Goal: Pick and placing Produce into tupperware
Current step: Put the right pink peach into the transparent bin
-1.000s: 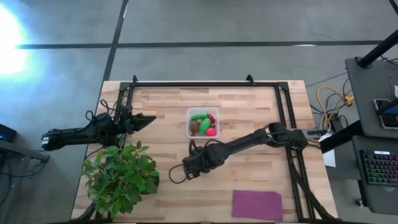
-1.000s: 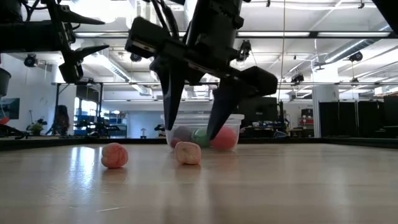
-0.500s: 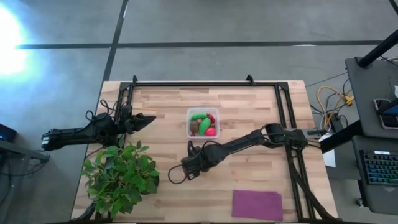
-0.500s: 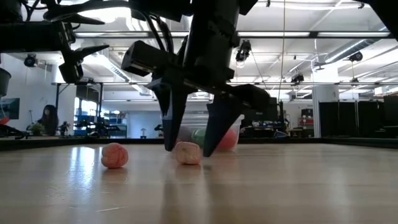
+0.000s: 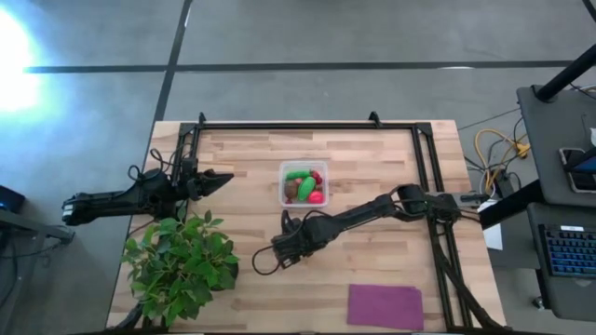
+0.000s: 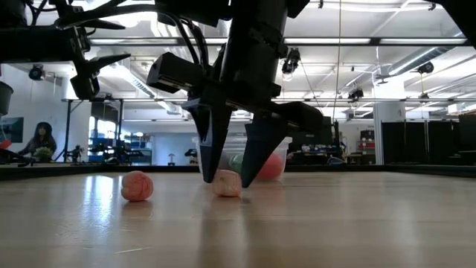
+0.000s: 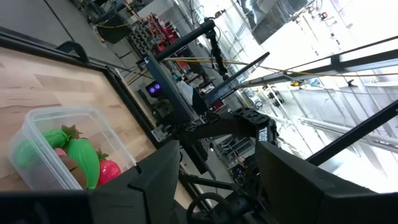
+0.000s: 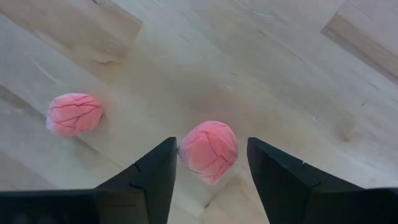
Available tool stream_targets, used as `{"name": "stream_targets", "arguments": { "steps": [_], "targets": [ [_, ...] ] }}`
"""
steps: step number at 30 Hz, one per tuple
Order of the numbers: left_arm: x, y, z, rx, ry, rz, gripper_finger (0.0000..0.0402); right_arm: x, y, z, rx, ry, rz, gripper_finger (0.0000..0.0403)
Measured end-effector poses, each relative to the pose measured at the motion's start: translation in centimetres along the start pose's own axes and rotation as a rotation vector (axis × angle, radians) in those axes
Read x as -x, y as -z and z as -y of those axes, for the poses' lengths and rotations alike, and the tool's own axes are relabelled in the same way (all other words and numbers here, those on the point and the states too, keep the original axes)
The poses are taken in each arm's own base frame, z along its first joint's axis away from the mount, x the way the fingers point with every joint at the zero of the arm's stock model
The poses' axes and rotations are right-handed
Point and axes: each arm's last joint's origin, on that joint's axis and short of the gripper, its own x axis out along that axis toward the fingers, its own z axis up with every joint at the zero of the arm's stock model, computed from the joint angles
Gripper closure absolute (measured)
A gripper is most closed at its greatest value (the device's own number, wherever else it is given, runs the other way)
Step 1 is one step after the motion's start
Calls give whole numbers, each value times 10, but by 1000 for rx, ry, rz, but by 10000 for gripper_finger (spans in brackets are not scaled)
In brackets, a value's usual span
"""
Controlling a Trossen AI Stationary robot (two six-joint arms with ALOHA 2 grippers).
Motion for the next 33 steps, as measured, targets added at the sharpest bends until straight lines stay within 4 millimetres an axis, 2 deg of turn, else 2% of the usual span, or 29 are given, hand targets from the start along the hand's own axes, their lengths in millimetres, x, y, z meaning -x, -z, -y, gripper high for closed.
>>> {"name": "stream_targets", "arguments": {
  "steps": [15,21,23,26,30,33],
  "targets": [
    [0,0,0,0,0,0,201,-3,0,3,-3,5,-28,277],
    [0,0,0,0,0,0,201,3,-3,-2,8,-24,-22,284],
    [0,0,0,0,0,0,201,14,-5,-7,27,-45,17,282],
    [0,0,0,0,0,0,201,42,-10,-9,41,-19,114,281],
    [0,0,0,0,0,0,201,83,-29,4,42,110,257,283],
    [0,0,0,0,0,0,201,107,-54,20,44,179,325,282]
  ]
}}
